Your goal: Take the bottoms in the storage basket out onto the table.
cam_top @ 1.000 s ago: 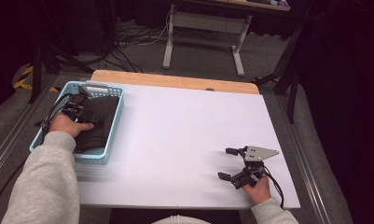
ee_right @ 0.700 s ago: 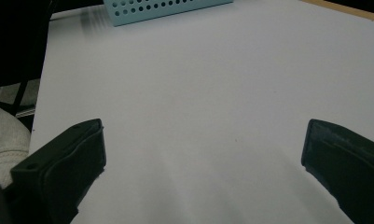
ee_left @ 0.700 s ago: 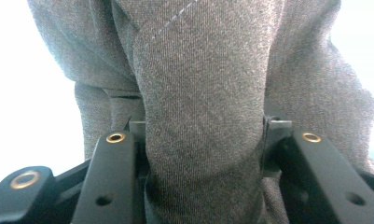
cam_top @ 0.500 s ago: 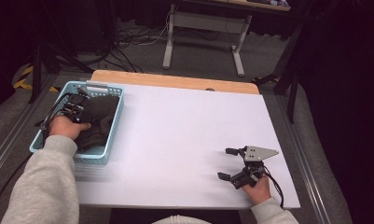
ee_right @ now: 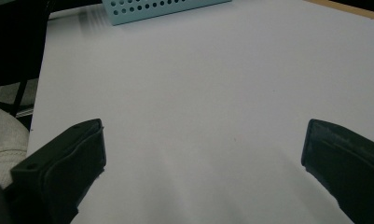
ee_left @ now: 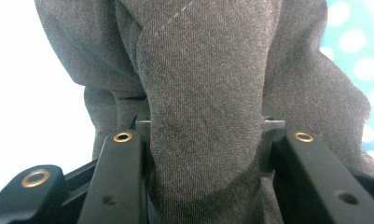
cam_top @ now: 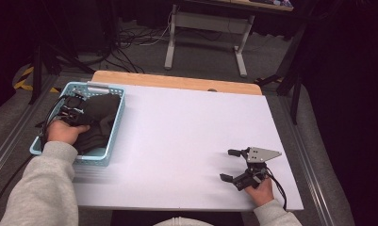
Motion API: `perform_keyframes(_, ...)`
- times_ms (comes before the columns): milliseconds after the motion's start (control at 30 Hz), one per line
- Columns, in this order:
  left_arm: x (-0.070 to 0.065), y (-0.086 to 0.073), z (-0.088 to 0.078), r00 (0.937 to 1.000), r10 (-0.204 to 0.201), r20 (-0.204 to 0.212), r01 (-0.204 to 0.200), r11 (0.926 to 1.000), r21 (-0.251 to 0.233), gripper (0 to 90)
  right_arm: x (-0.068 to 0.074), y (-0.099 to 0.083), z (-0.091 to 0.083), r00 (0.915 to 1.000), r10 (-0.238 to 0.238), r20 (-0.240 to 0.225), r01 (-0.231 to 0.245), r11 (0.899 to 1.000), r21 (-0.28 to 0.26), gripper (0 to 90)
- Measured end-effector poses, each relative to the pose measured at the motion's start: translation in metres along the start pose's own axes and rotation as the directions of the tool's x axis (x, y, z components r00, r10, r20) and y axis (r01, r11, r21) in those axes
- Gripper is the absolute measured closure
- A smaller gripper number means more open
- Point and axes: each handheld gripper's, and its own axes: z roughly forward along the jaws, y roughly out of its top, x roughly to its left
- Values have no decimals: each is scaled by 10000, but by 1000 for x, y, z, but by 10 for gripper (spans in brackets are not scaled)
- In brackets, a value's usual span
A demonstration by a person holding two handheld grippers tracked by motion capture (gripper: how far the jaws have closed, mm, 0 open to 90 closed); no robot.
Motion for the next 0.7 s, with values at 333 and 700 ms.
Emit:
perform_keyframes(333,3,-8,-16,9997,-198,-161,172,9895,-1436,591,0,0,0,10000,38,-40,-38,10000,4,6)
perform_keyframes(700,-1,-15,-31,9982,-185,-573,14,9586,-2849,591,0,0,1,9999,73,-119,-72,10000,65,6)
